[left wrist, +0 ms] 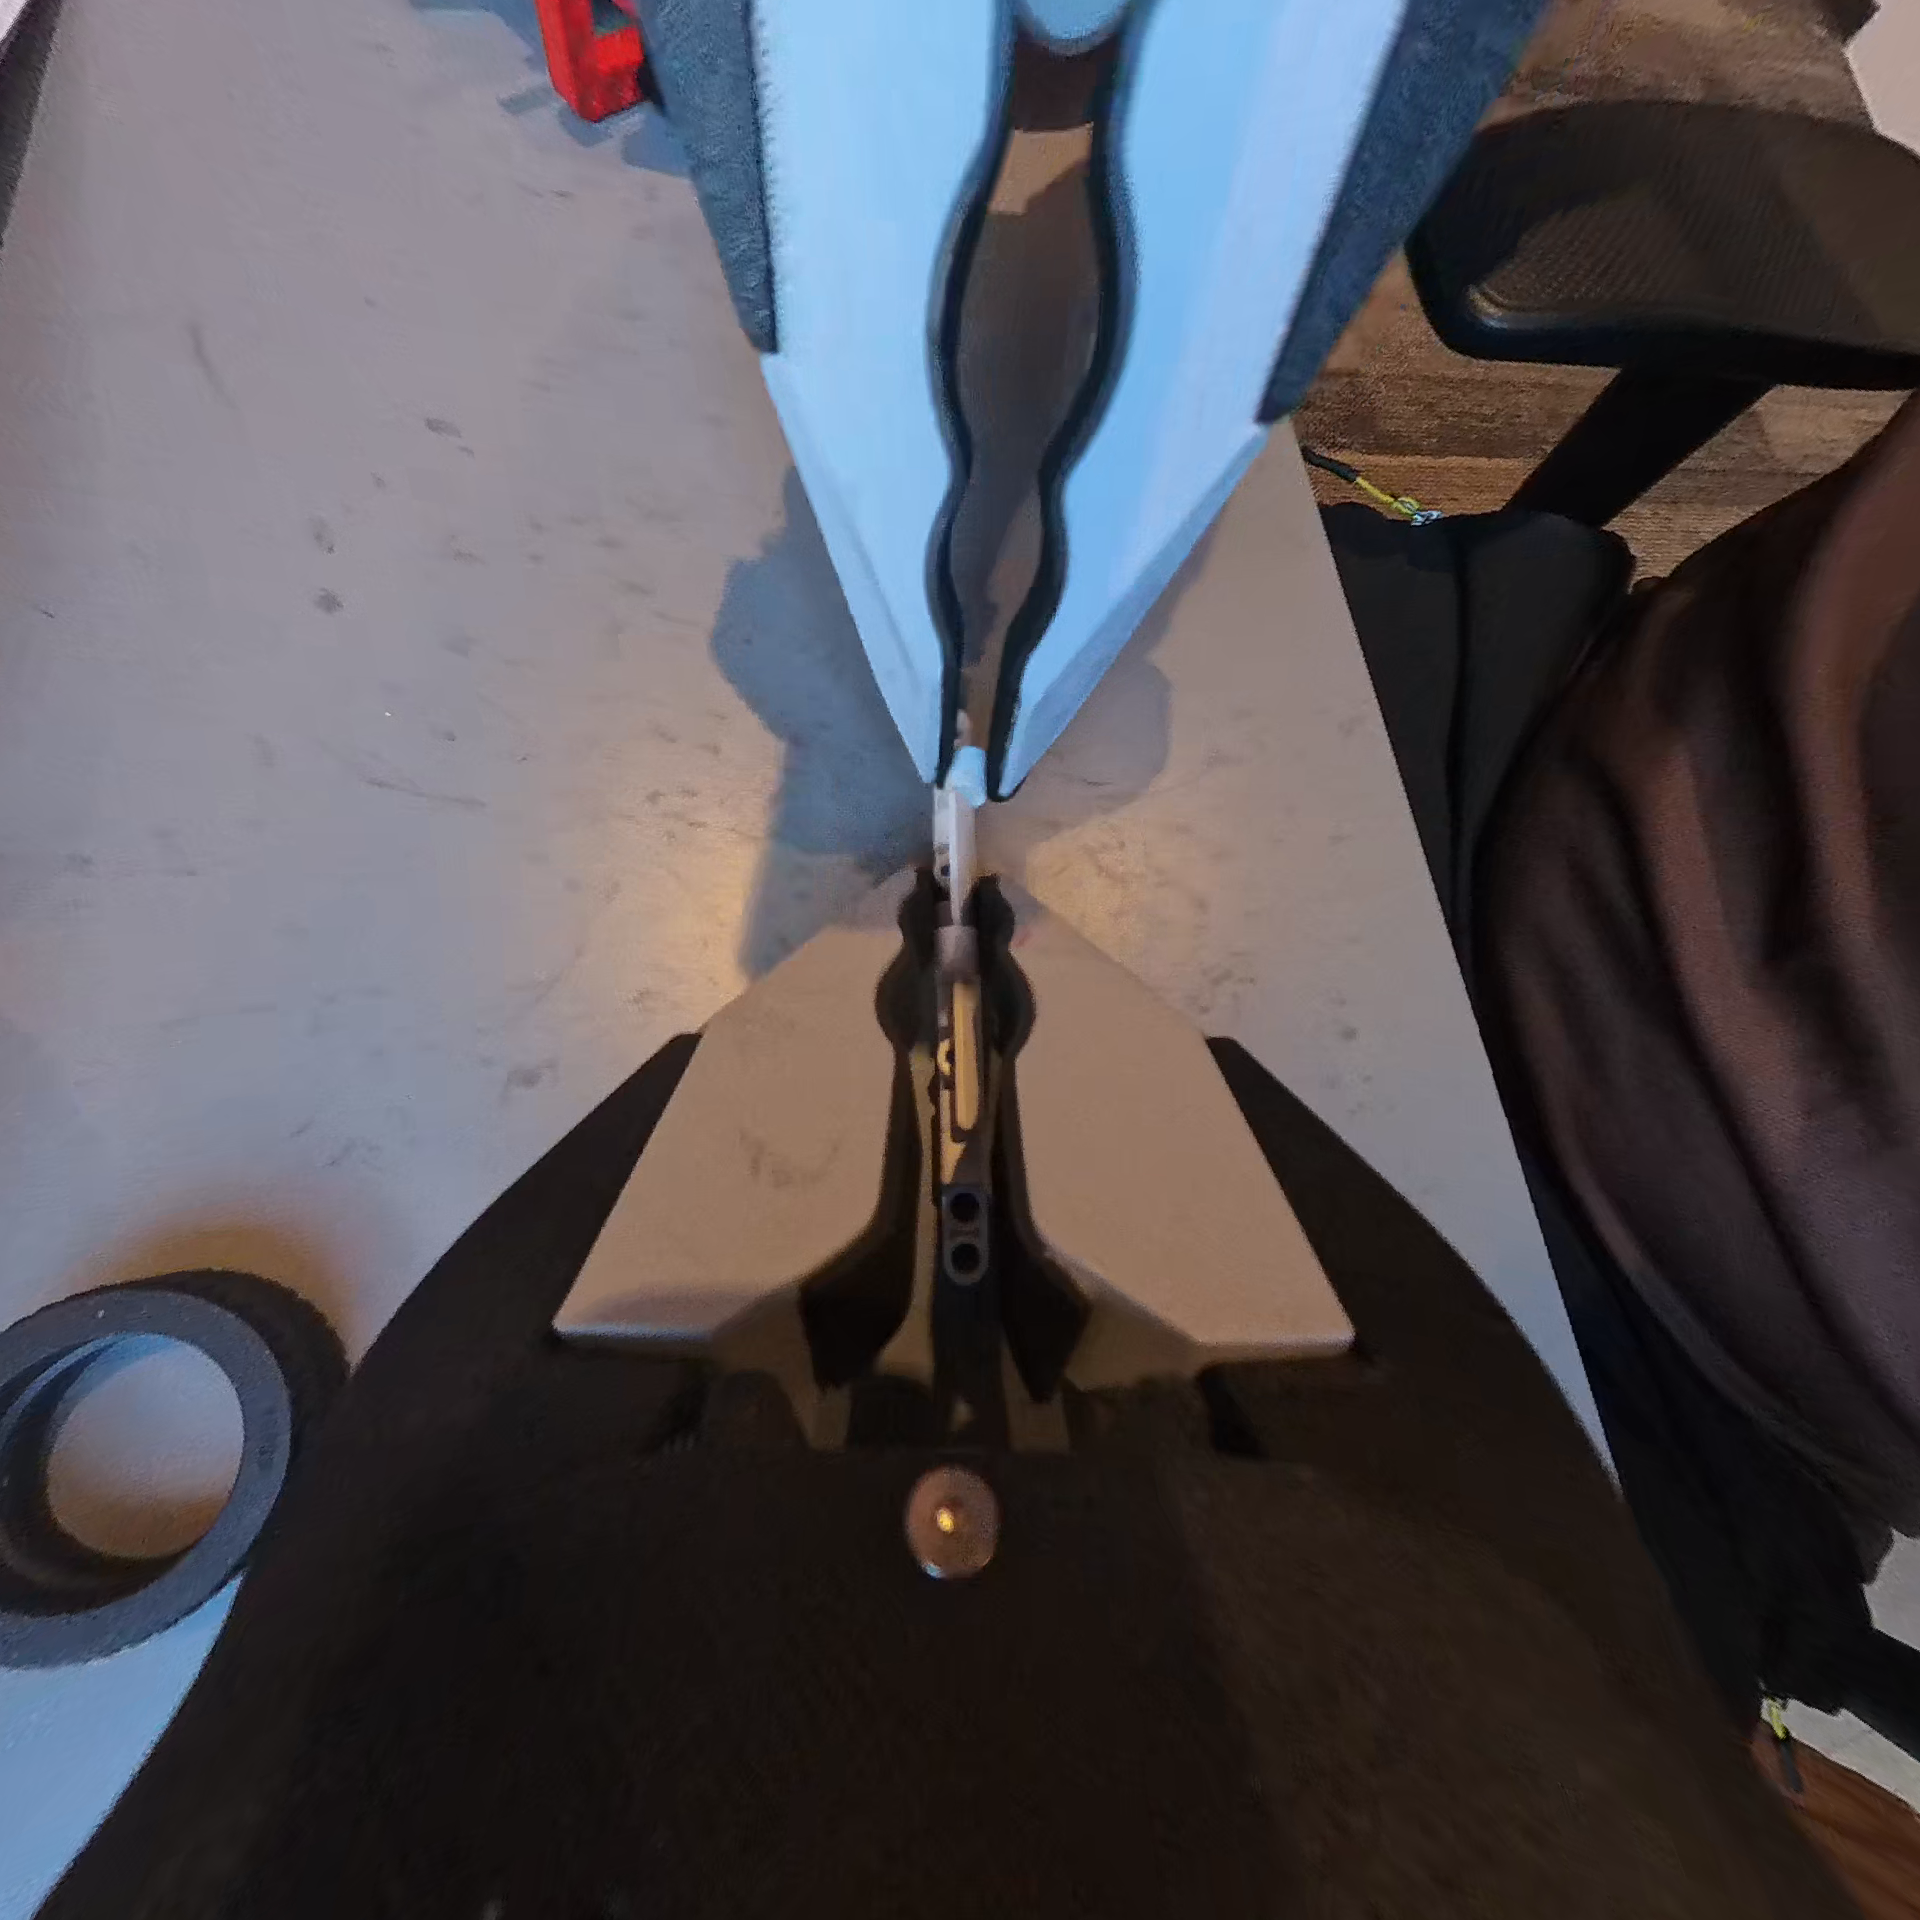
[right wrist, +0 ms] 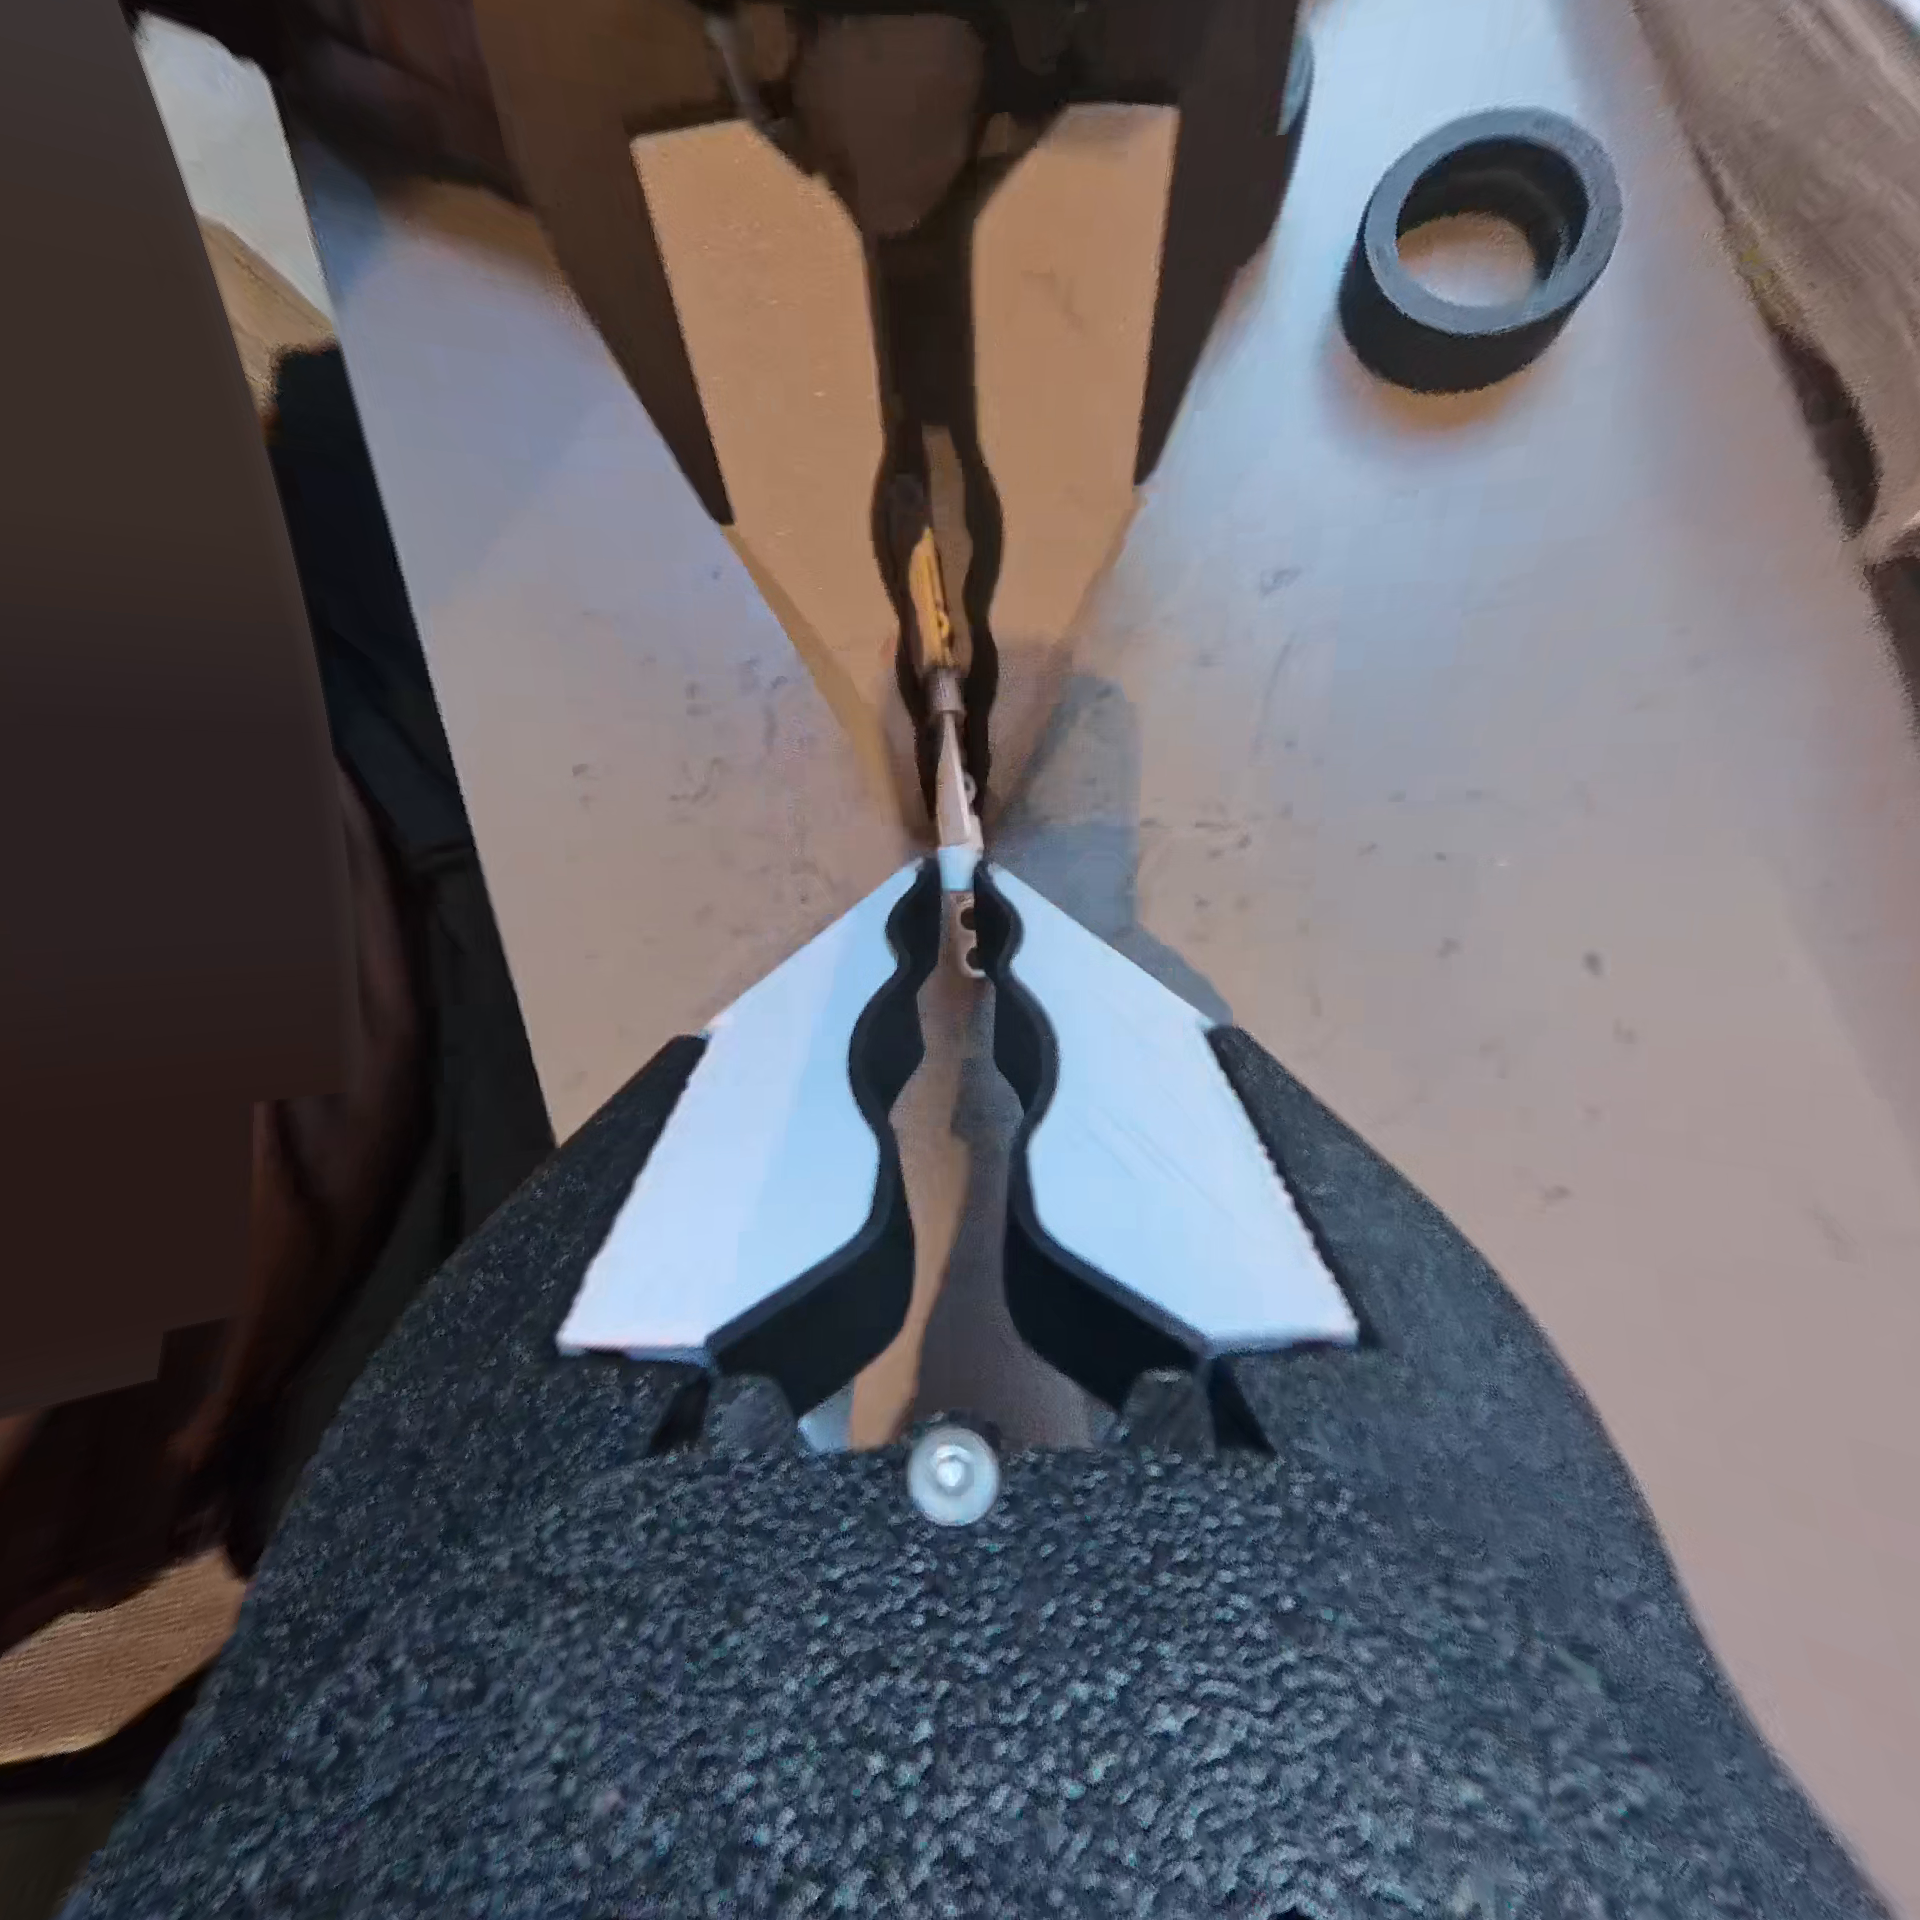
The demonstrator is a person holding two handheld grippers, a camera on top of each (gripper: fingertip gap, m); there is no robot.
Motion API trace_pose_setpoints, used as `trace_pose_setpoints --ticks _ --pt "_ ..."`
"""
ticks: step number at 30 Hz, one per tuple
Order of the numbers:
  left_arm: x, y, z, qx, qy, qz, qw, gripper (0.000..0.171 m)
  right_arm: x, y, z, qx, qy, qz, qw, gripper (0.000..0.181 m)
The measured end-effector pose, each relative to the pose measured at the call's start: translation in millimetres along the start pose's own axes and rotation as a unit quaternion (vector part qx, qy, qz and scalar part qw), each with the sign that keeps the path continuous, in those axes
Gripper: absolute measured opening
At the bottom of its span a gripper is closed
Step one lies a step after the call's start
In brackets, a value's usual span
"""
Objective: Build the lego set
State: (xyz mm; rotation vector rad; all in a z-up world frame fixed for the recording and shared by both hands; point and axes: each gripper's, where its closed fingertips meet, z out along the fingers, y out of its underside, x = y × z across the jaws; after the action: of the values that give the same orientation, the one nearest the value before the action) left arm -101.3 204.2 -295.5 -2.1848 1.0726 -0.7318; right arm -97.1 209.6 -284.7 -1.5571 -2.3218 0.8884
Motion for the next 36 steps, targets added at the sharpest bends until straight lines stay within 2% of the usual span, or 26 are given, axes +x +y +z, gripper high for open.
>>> trace_pose_setpoints --ticks 3,8,12,15,19,21,25,29,36 --pt "0.0 0.1 0.0 0.0 -0.001 0.001 1.0 0.005 -0.2 -0.2 -0.1 0.012 -0.041 0.048 0.998 0.007" --pt "-0.1 0.2 0.1 0.0 0.0 0.0 1.0 0.004 -0.9 0.5 0.4 0.001 -0.057 0.035 0.998 0.007" --pt "0.0 0.3 0.1 0.0 -0.002 0.002 1.0 0.004 -0.4 0.0 0.0 0.01 -0.123 0.098 0.987 0.007" --pt "-0.1 0.5 0.1 -0.001 -0.002 0.002 1.0 0.004 -0.6 0.3 0.6 -0.008 -0.102 0.057 0.993 0.007" --pt "0.0 0.6 0.2 -0.001 -0.001 0.002 1.0 0.004 0.0 1.6 1.2 -0.034 -0.031 -0.039 0.998 0.007" --pt "0.1 0.4 0.1 0.0 0.001 -0.001 1.0 0.004 1.1 2.1 1.1 -0.048 -0.024 -0.056 0.997 0.007" --pt "0.0 0.4 0.2 0.0 -0.001 0.001 1.0 0.005 2.1 3.2 1.0 -0.125 -0.019 -0.094 0.987 0.007" --pt "0.1 -0.1 0.3 0.003 -0.007 0.002 1.0 0.004 1.2 3.7 1.0 -0.18 -0.027 -0.097 0.978 0.006" --pt "-0.6 0.3 0.1 0.004 -0.005 -0.019 1.0 0.004 -0.4 5.9 -0.1 -0.171 -0.046 -0.041 0.983 0.006"
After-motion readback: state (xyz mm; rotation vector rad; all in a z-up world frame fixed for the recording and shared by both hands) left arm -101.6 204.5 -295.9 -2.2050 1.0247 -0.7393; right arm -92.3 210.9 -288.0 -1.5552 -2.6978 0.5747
